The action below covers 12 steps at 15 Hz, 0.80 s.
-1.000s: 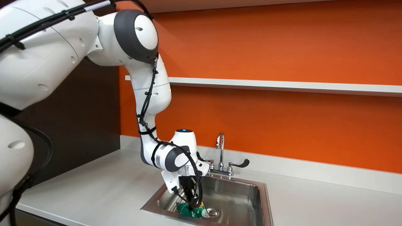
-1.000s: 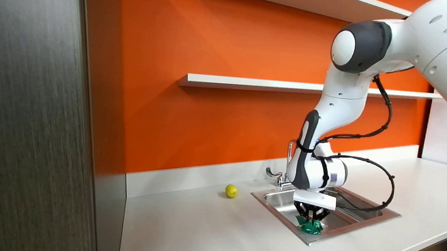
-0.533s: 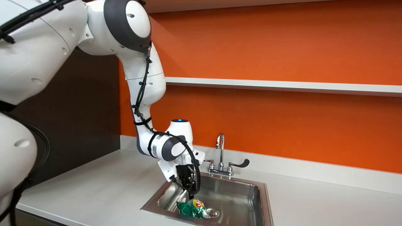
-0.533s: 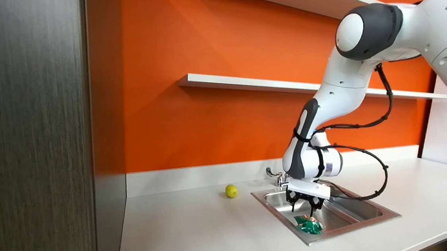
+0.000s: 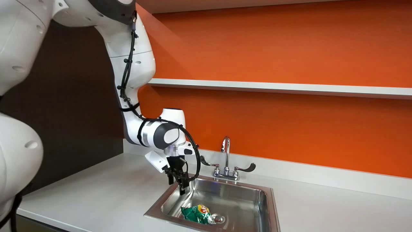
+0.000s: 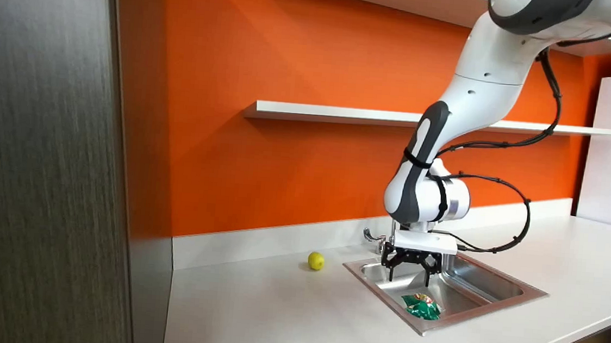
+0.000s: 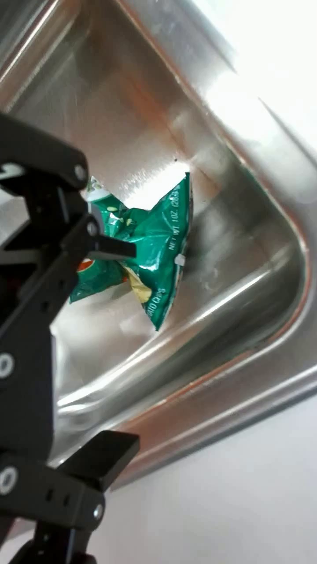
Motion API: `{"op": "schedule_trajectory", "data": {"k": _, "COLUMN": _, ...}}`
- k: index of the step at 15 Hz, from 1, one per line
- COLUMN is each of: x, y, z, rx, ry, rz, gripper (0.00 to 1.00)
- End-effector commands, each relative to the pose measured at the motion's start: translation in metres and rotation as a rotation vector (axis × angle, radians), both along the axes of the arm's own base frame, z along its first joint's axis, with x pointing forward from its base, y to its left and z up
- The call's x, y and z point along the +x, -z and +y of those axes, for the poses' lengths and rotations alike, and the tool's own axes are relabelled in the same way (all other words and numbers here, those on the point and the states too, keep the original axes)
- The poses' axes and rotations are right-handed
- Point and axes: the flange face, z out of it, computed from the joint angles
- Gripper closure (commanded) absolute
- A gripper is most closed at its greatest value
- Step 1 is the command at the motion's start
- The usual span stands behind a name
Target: Put the snack pack in the sink
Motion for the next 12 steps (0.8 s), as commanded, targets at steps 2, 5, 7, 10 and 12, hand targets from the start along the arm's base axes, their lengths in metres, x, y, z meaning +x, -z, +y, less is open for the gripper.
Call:
{"op": "schedule_trajectory", "data": {"k": 2, "x": -0.045, "y": -0.045, "z": 0.045, "rx": 0.022, "ry": -0.167, "rz": 0.067, "gripper": 0.0}}
{"op": "schedule_trajectory", "data": {"k": 5, "x": -0.067, "y": -0.068, "z": 0.075, "rx": 0.025, "ry": -0.238, "rz": 0.111, "gripper": 0.0}}
{"op": "schedule_trajectory", "data": {"k": 7, "x": -0.08, "y": -0.083, "z": 0.091, "rx": 0.026, "ry": -0.278, "rz": 0.138, "gripper": 0.0}}
{"op": "schedule_trajectory", "data": {"k": 10, "x": -0.099, "y": -0.106, "z": 0.112, "rx": 0.04, "ry": -0.321, "rz": 0.175, "gripper": 0.0}}
{"op": "schedule_trajectory", "data": {"k": 12, "x": -0.111, "y": -0.123, "z": 0.121, "rx": 0.037, "ry": -0.339, "rz": 0.188, "gripper": 0.0}}
